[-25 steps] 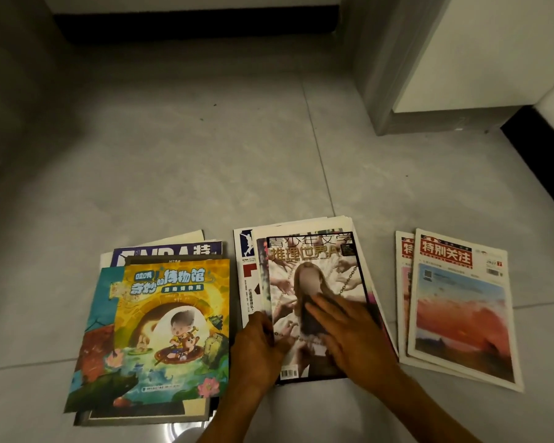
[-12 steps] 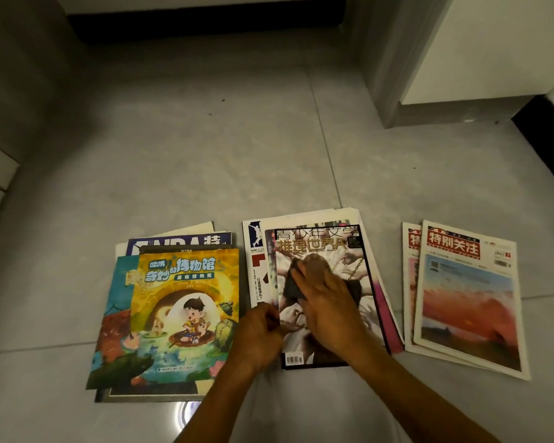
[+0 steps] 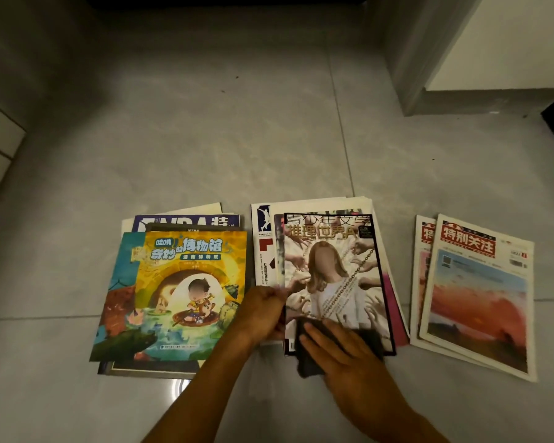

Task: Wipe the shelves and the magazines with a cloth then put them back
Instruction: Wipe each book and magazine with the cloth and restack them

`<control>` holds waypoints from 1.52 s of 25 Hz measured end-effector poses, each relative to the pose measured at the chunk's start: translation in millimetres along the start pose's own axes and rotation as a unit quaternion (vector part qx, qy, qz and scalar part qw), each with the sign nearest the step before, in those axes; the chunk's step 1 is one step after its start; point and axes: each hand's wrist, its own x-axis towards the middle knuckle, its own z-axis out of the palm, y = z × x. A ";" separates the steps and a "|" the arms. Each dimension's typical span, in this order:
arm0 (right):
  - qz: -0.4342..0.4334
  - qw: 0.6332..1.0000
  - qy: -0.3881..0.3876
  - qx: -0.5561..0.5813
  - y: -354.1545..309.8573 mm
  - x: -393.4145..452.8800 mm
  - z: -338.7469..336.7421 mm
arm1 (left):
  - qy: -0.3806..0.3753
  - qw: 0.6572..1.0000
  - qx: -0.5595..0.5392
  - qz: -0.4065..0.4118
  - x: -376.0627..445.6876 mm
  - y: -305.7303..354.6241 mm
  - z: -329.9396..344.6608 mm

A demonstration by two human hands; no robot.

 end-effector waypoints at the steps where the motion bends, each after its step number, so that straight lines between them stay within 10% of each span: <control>1: 0.010 1.000 0.008 -0.026 5.4 -7.5 5.5 | 0.001 1.000 0.020 0.015 0.0 -0.6 2.0; 7: 0.054 0.993 0.037 0.093 -70.9 18.6 7.9 | 0.032 0.985 0.158 0.054 12.4 -6.4 -4.8; 27: 0.298 0.937 0.115 0.144 93.7 102.9 -40.2 | 0.048 0.958 0.255 0.122 7.9 -7.0 2.3; 33: 0.263 0.956 -0.108 0.075 -7.5 18.0 -36.3 | 0.059 0.952 0.266 0.141 9.6 -17.3 2.0; 38: 0.236 0.925 0.206 0.213 20.7 51.9 -85.1 | 0.154 0.917 0.249 0.272 -15.7 -5.7 11.6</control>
